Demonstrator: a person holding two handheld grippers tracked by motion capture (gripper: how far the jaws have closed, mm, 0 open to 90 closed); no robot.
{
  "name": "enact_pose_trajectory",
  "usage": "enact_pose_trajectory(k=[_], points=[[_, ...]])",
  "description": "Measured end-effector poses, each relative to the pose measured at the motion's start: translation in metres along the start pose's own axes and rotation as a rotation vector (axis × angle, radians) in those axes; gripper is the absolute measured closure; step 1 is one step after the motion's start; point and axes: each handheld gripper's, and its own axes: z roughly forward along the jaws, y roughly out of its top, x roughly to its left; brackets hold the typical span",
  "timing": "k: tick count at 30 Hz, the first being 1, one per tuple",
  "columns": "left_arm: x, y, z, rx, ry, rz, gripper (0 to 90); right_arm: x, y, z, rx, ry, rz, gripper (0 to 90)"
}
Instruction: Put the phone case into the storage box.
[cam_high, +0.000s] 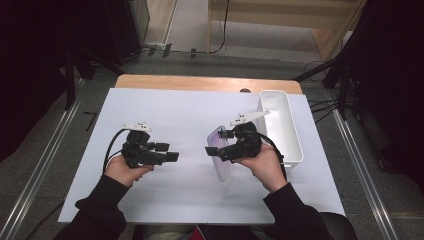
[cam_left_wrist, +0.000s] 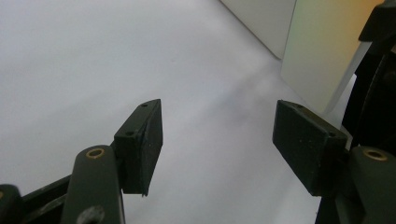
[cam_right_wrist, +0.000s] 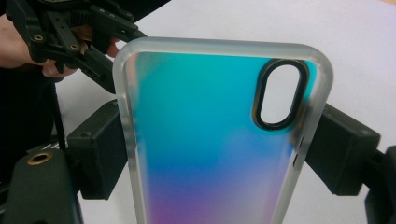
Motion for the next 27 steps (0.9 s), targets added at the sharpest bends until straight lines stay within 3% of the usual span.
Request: enact_pose_trajectory(k=[27], points=[[-0.006,-0.028,-0.004,0.050,0.007,0.086,33.2,-0.007,0.002,-0.015,0.011,0.025,-0.004,14.8]])
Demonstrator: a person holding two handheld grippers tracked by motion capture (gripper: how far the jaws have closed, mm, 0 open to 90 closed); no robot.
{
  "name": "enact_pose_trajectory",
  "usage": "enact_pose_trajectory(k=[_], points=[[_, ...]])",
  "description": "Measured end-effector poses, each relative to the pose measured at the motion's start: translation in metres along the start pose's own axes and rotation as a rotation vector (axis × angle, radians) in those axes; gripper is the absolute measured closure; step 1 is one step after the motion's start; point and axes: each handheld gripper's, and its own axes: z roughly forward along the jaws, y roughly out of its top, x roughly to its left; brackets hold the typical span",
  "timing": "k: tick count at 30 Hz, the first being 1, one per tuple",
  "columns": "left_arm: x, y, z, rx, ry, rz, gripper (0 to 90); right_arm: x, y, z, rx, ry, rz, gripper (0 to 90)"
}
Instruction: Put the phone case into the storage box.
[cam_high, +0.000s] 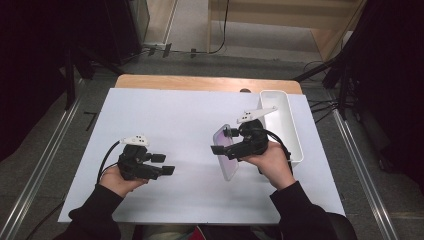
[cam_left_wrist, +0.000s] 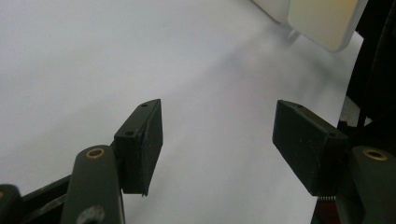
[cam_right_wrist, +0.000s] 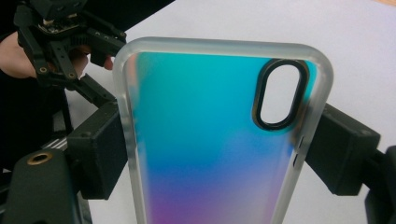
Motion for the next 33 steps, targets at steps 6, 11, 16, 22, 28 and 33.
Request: enact_pose_trajectory(k=[6,11,16,22,28,33], points=[[0.000,-0.005,-0.004,0.003,-0.001,0.004,33.2,-0.002,0.001,-0.005,-0.008,0.001,0.004,14.8],[0.000,-0.009,-0.005,0.011,0.006,-0.004,33.2,-0.004,0.003,-0.010,-0.010,-0.003,0.004,14.8],[0.000,-0.012,-0.007,0.011,0.008,-0.014,33.1,-0.006,0.004,-0.014,-0.009,-0.011,0.009,14.8],[0.000,-0.015,-0.008,0.018,0.006,-0.024,28.9,-0.009,0.007,-0.018,-0.007,-0.013,0.013,14.8],[0.000,-0.019,-0.013,0.014,0.022,-0.035,28.9,-0.014,0.011,-0.025,-0.012,-0.025,0.013,14.9],[0.000,-0.022,-0.015,0.005,0.026,-0.041,28.9,-0.019,0.015,-0.036,-0.024,-0.041,0.022,14.9]])
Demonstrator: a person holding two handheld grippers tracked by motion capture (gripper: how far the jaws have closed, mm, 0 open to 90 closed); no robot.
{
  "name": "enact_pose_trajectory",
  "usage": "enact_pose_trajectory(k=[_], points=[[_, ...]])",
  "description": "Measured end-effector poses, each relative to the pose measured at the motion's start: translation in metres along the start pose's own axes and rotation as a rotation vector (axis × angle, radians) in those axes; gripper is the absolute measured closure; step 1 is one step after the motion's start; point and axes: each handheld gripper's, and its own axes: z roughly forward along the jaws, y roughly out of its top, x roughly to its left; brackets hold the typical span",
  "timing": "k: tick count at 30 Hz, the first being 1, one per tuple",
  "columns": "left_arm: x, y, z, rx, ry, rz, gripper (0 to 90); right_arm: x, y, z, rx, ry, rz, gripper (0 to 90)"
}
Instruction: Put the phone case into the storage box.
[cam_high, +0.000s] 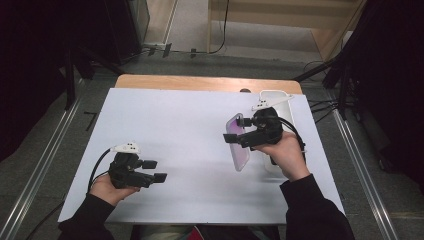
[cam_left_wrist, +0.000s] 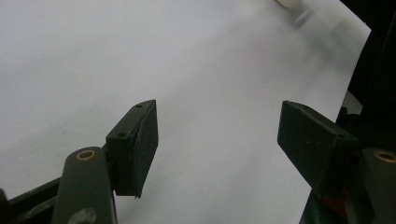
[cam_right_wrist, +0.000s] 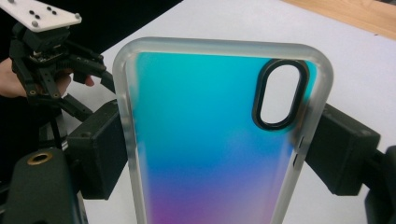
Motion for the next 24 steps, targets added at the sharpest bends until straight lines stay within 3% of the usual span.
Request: enact_pose_trajectory(k=[12,24], points=[[0.000,-0.001,-0.002,0.005,0.005,-0.004,28.9,-0.014,0.003,-0.034,-0.051,-0.040,0.030,14.9],[0.001,-0.001,-0.002,0.008,0.005,-0.006,28.9,-0.021,0.001,-0.049,-0.079,-0.082,0.052,14.9]])
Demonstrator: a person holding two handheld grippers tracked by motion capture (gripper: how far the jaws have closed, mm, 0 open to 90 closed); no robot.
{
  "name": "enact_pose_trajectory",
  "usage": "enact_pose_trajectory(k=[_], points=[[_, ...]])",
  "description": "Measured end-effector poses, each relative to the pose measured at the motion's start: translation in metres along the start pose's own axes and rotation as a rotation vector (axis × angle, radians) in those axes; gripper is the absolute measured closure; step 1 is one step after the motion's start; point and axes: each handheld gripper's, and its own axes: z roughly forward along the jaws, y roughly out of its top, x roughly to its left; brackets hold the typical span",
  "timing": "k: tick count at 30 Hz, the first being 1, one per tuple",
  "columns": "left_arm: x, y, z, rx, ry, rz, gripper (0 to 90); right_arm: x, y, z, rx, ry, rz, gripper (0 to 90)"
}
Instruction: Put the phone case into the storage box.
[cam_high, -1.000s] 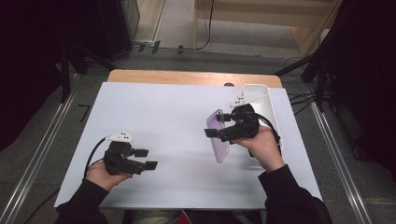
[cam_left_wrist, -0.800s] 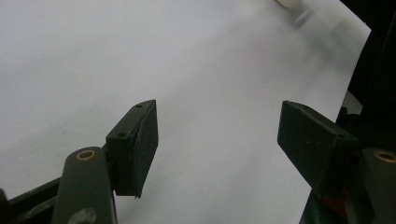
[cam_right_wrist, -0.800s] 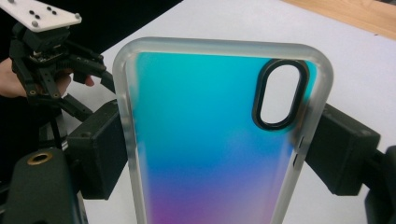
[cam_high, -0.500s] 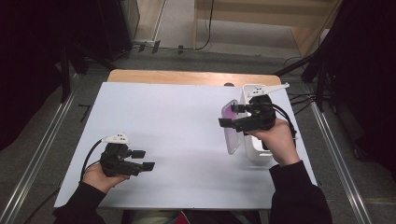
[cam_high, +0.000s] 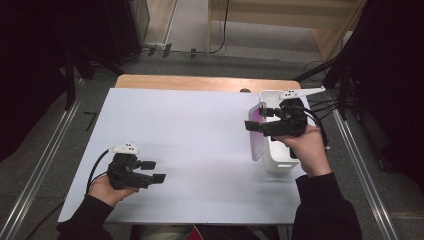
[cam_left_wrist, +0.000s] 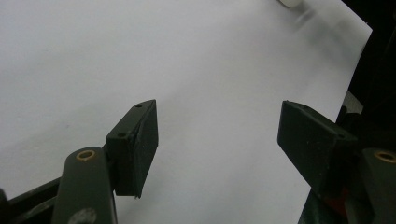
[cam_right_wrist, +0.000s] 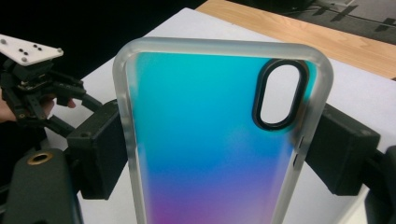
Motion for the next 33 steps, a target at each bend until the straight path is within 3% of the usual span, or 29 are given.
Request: enact_pose_trajectory(k=[12,33], points=[[0.002,0.002,0.002,0.003,-0.006,-0.011,29.0,-0.011,-0.004,-0.019,-0.034,-0.073,0.043,14.9],[0.002,0.003,0.002,-0.015,-0.006,-0.007,29.0,-0.031,-0.011,-0.031,-0.062,-0.186,0.105,14.9]])
